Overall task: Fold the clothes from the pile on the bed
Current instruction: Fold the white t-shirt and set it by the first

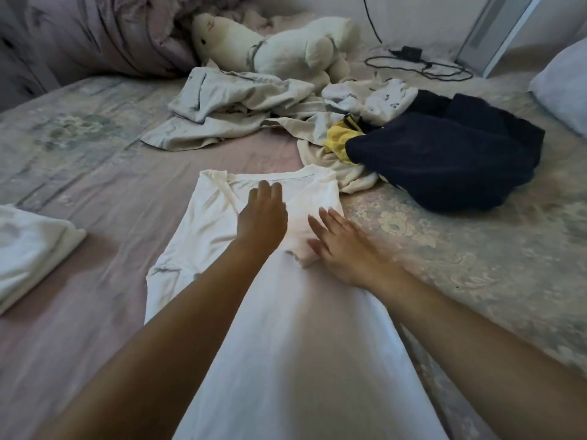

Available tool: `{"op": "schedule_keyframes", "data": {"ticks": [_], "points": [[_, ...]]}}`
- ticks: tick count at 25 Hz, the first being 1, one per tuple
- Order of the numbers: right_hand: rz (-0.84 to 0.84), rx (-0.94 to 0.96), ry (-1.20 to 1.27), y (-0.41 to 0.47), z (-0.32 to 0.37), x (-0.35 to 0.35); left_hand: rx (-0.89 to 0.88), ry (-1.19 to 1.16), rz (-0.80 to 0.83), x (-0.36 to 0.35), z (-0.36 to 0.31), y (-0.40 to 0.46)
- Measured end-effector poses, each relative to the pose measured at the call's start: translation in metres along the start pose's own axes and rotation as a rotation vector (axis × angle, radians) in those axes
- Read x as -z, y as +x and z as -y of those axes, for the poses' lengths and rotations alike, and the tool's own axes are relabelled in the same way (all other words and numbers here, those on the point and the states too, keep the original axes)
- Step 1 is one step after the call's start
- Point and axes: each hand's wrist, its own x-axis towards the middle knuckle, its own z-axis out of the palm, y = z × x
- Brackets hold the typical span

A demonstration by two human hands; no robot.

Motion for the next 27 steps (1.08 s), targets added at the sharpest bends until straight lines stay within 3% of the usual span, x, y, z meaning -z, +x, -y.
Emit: {"op": "schedule_keyframes", "data": {"ticks": [1,2,4,5,10,14,17,21,24,27], "points": [[0.002,0.018,-0.011,0.004,0.002,-0.002,-0.154,0.021,0.001,-0.005,0.001,-0.004],[0.037,0.032,-0.024,0.004,0.002,-0.006,-0.254,0.024,0.108,-0.011,0.001,-0.013],[0.122,0.040,-0.062,-0.001,0.002,-0.018,-0.271,0.111,0.430,-0.026,0.004,-0.035],[0.126,0.044,-0.081,-0.004,0.002,-0.021,-0.236,0.161,0.512,-0.032,0.005,-0.042],[0.000,0.014,-0.109,-0.009,0.006,-0.018,-0.169,0.062,0.415,-0.033,0.003,-0.047],[0.088,-0.030,-0.203,-0.022,0.012,-0.027,-0.215,0.118,0.411,-0.032,0.001,-0.064],[-0.043,-0.039,-0.099,-0.031,0.018,-0.018,-0.137,-0.013,0.327,-0.002,0.002,-0.072],[0.033,0.103,-0.106,-0.106,0.025,-0.020,-0.172,-0.009,0.535,0.044,0.040,-0.152],[0.027,0.299,-0.103,-0.185,0.017,-0.037,-0.285,-0.007,0.455,0.085,0.081,-0.233],[-0.026,0.463,-0.241,-0.261,0.004,-0.057,-0.456,0.044,0.488,0.115,0.100,-0.321]]}}
